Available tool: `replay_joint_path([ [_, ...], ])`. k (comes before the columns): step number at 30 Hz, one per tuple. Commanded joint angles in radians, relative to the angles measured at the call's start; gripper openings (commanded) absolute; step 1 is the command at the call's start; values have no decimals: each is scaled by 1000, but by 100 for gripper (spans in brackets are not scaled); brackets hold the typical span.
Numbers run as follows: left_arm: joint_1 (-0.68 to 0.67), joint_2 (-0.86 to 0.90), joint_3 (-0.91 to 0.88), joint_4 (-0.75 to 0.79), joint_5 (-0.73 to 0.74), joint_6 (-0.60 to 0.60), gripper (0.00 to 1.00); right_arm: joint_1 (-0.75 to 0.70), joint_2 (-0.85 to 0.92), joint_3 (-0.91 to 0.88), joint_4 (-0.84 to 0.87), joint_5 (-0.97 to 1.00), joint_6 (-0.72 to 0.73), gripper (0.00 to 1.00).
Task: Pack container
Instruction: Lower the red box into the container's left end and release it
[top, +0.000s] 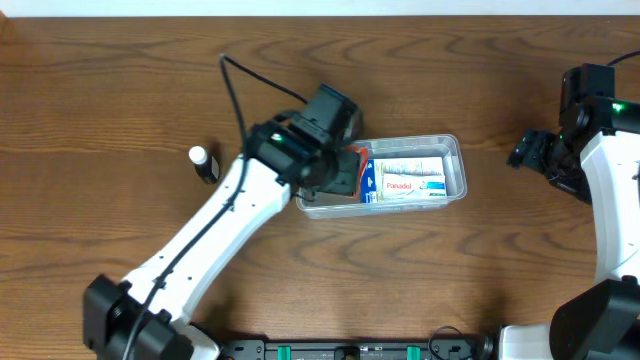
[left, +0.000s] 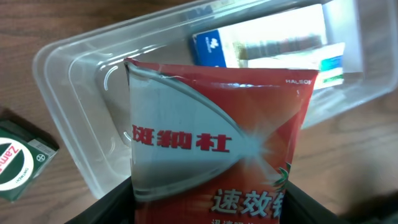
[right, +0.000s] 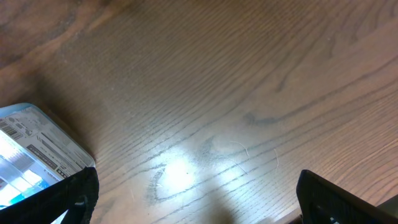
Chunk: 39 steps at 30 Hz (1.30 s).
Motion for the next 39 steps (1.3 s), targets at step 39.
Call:
replay_joint_path([
  [39, -42, 321, 5, 116, -228, -299, 61, -6, -4, -2, 0, 6, 5, 99],
])
